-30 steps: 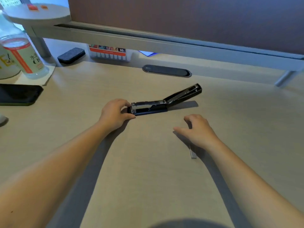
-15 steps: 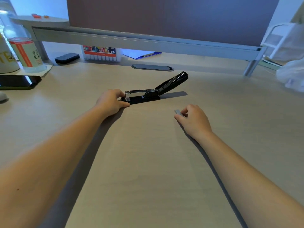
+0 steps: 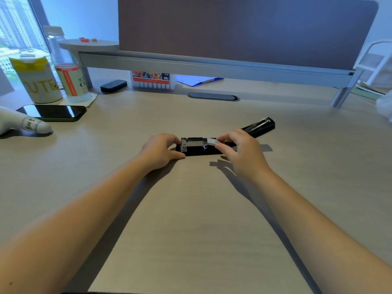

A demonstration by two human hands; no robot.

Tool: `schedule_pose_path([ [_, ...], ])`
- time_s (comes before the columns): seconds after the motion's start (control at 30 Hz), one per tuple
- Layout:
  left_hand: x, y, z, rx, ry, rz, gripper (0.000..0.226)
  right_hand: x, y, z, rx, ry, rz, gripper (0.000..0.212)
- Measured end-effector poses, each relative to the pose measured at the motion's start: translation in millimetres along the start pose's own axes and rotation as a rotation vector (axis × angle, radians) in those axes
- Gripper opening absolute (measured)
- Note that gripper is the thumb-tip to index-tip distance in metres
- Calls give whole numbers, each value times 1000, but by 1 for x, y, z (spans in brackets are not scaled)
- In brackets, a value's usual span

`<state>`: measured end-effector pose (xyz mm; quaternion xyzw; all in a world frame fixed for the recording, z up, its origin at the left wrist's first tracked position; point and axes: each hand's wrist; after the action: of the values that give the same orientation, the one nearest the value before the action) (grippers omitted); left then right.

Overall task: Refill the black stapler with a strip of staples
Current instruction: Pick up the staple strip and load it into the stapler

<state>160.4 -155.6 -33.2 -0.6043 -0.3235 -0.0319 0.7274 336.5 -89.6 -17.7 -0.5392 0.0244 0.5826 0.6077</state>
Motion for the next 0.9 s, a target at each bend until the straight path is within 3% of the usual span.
schedule_pose_path([
  [0.17, -1, -3, -21, -28, 48, -7, 36, -15, 13, 8, -27, -51, -73, 22],
  [0.9, -13, 2, -19, -16, 105, -12, 35, -10, 21, 16, -212, 28, -87, 21],
])
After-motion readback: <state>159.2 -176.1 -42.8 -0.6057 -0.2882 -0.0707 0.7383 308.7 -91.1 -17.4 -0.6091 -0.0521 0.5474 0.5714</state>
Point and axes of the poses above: each hand's wrist, its own z-axis towards the middle knuckle, its own y-axis out of the palm, x = y × z, and after that the axes turned 5 degrees about z, right-handed
